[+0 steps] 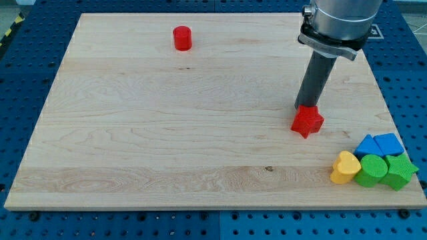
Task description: Push red star to the left of blue triangle
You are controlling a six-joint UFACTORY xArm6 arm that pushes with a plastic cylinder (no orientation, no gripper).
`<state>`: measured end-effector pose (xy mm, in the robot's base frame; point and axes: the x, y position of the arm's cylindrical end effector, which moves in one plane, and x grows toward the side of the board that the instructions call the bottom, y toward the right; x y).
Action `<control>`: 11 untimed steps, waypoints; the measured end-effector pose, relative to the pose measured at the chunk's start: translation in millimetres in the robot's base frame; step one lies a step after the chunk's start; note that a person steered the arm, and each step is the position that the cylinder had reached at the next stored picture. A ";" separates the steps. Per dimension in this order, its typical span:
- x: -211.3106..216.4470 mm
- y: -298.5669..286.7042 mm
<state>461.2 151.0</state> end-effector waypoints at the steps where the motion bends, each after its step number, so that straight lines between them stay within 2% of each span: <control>1: 6.9 0.0; 4: 31.7 0.0; 5: 11.1 0.0; 7: 11.9 -32.9; 9: 37.9 -63.7; 11: 48.0 -54.8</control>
<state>509.2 96.2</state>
